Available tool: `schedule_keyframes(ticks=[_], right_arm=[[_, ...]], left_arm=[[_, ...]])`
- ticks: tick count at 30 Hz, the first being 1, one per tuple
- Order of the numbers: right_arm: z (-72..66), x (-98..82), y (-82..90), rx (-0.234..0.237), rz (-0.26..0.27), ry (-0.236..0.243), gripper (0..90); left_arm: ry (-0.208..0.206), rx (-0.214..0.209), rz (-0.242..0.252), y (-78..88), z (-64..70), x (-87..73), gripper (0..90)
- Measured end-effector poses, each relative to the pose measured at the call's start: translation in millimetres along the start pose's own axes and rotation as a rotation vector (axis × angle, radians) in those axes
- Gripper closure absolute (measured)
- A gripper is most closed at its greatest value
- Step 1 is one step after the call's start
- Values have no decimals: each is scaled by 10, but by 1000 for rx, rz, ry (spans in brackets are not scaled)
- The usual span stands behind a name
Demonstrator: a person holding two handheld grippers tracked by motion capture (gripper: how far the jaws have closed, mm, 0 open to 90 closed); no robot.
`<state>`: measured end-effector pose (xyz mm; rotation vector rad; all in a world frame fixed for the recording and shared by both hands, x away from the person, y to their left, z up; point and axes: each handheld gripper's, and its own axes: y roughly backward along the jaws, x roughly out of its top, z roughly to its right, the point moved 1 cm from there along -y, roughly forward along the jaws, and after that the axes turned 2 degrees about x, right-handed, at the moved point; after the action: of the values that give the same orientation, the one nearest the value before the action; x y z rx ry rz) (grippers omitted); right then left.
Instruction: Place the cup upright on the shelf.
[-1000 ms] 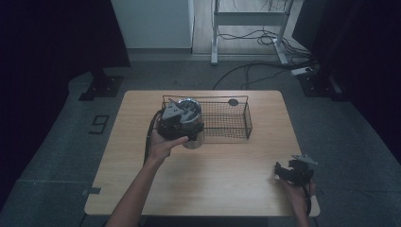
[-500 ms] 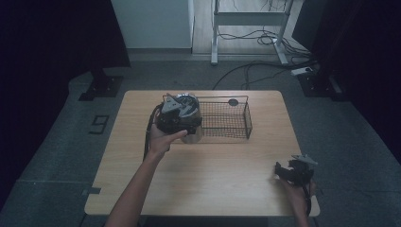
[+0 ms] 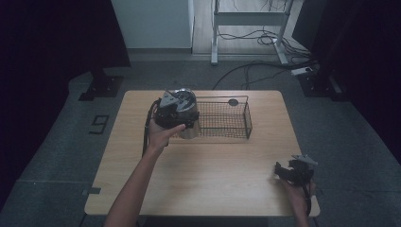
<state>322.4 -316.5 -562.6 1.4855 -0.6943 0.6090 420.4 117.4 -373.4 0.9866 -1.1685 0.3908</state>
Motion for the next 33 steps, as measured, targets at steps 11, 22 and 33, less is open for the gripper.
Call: schedule_keyframes(ticks=[11,22,33], right_arm=[[1,-1,0,-1,0,1,129],[2,0,0,-1,0,0,130],[2,-1,1,-2,0,-3,130]], left_arm=[[16,13,0,-97,-47,84,36],[12,51,-4,-224,-120,192,36],[42,65,8,-327,-167,277,36]])
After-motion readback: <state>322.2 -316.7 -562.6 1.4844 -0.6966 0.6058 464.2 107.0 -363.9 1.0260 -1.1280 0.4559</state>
